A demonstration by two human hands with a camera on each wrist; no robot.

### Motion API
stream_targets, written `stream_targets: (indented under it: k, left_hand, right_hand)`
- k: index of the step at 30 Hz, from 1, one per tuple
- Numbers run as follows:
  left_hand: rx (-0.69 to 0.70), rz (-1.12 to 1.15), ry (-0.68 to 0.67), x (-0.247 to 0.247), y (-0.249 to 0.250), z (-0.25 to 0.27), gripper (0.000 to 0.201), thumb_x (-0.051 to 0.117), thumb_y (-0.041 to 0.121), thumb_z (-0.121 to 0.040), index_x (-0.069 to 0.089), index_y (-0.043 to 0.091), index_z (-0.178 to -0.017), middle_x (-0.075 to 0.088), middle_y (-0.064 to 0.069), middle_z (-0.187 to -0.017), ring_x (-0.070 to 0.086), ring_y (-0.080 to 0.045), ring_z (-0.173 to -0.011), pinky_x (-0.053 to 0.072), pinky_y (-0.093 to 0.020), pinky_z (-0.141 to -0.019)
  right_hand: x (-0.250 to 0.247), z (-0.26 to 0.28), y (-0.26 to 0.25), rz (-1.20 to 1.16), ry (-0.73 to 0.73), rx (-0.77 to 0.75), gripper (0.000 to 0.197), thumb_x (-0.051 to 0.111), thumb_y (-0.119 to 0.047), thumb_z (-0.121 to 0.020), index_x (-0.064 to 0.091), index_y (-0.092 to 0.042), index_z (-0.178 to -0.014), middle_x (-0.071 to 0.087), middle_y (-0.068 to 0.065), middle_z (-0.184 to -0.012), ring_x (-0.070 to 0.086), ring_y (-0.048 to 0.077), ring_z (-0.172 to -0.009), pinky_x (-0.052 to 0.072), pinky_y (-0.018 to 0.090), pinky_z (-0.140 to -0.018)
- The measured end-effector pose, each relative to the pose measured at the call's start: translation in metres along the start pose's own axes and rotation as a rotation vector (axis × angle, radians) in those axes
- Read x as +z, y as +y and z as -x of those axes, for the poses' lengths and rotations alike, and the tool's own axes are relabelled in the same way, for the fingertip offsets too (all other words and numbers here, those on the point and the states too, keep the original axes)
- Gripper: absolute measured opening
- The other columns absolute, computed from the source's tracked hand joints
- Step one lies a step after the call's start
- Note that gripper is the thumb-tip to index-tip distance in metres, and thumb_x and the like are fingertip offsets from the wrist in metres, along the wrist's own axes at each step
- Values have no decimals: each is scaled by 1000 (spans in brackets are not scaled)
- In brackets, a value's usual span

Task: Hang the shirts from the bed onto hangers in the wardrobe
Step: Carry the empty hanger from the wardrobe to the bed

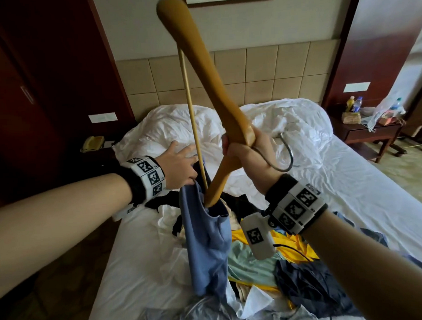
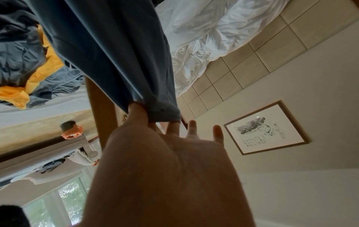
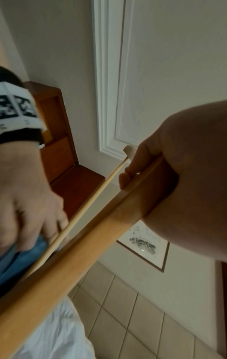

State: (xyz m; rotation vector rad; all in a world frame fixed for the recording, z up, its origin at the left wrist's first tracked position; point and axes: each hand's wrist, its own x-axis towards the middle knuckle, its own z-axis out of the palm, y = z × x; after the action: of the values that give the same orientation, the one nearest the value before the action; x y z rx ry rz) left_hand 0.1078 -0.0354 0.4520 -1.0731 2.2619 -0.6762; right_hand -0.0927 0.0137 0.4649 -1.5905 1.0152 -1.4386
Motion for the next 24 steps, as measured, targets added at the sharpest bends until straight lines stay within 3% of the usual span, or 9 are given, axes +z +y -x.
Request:
stream_targets:
  k: [2,6,12,15,17,19,22,24]
  left_hand:
    - [-28,33,1,-2,-7,1,37,31,46,-104,61,32,-120,37,0,-151,9,-32,-148,19,-58,-112]
    - [-88,181,-21,-1,-29,2,32,33,47,-103,62,35,-109,26,5,-157,2,-33,-150,15,-60,-113]
    - [-192,198,12,6,-50,8,33,36,53,-101,62,44,-120,26,12,-159,18,-31,-144,25,-50,-105]
    - [-191,182,20,15,-53,11,34,37,59,-98,62,46,-118,30,18,-155,24,-23,-139,26,-49,-103]
    - [-177,170,25,22,-51,12,34,37,61,-98,61,47,-118,30,21,-154,28,-18,-135,25,-48,-102]
    - [-180,170,6,30,-51,11,34,36,61,-98,59,48,-119,36,23,-151,29,-18,-135,24,-47,-104]
    - [-178,242,29,47,-56,9,31,41,60,-97,62,47,-115,55,23,-132,24,-16,-139,23,-44,-104]
    - [-155,258,55,58,-63,11,31,42,62,-95,63,49,-114,55,25,-128,20,-13,-140,24,-42,-103]
  right_hand:
    - [6,4,13,-15,-17,29,30,58,-16,-61,62,-6,-89,65,4,-75,61,24,-71,53,50,-72]
    - [8,12,39,21,-45,102,24,57,-10,-62,61,-3,-85,66,15,-79,62,24,-71,50,41,-66]
    - [-8,27,59,92,-156,208,28,58,-10,-62,62,2,-87,62,17,-71,59,21,-58,48,32,-51]
    - [-21,32,66,73,-236,210,50,58,-7,-66,63,-19,-115,63,15,-72,61,18,-59,50,28,-52]
    - [-31,36,74,38,-257,241,63,62,-10,-70,58,-32,-129,64,16,-72,63,22,-64,52,31,-58]
    - [-39,39,84,42,-250,286,61,66,-17,-72,60,-42,-127,65,21,-75,63,25,-67,52,39,-63]
    - [-50,49,92,74,-292,321,59,66,-20,-72,63,-46,-125,65,17,-70,64,25,-65,52,41,-62]
    - [-57,55,96,88,-318,346,60,65,-16,-72,64,-47,-123,67,20,-73,66,27,-67,54,50,-66]
